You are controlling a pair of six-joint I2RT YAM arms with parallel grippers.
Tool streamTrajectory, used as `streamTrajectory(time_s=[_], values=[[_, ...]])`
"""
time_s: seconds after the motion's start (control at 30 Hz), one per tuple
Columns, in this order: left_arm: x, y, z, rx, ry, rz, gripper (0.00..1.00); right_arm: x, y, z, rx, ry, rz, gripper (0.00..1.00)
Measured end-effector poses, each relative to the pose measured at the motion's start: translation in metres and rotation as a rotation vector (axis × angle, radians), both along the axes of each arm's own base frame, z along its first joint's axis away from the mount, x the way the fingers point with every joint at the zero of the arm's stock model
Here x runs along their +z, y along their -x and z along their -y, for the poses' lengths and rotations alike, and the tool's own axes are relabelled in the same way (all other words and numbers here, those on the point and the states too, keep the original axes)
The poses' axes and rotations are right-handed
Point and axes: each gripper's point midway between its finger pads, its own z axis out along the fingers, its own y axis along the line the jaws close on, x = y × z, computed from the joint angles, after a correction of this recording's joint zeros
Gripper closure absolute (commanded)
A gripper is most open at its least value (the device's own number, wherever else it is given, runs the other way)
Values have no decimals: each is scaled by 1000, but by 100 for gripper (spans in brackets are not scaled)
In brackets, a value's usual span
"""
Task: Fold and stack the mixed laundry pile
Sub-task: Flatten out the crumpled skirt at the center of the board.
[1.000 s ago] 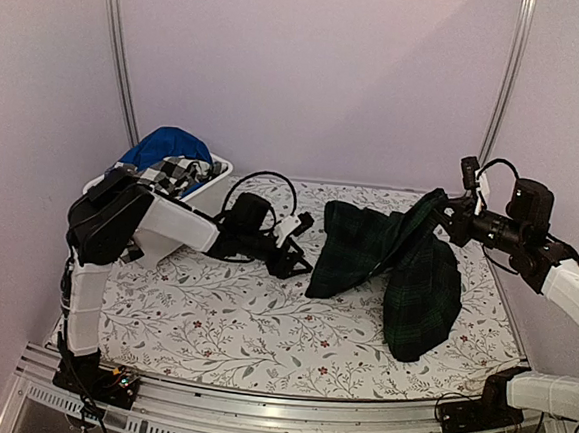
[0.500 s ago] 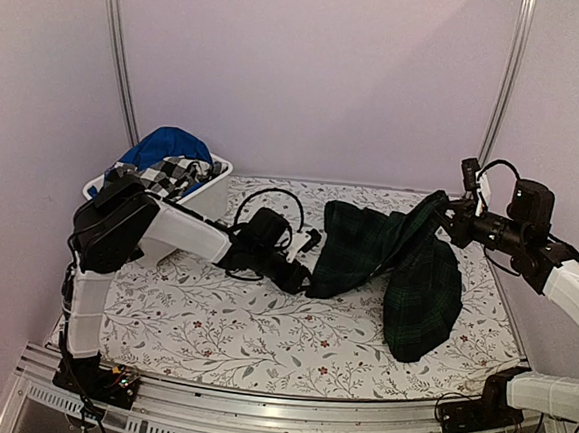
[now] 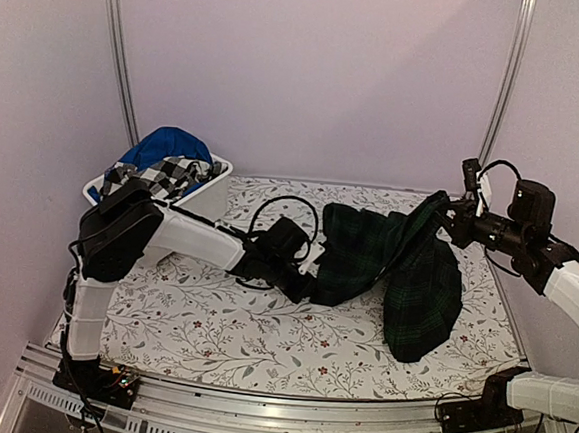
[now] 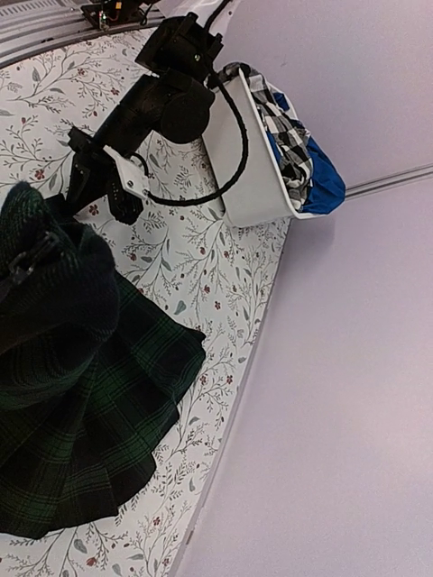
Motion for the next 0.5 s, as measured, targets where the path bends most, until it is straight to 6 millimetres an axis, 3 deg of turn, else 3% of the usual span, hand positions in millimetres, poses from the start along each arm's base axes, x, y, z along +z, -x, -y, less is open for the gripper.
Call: streamTrajectory(time_s=[0.17, 0.27, 0.37, 0.5], values=[[11, 7, -14, 24, -23, -13, 100, 3, 3, -1, 11, -7, 4, 98], [44, 8, -21, 36, -3, 21, 100, 6, 5, -3, 24, -11, 8, 98], [116, 5, -20, 37, 107, 112, 100, 24, 7, -5, 41, -18, 29, 98], [216, 9, -27, 42, 269, 254, 100, 74, 14, -9, 72, -44, 132, 97]])
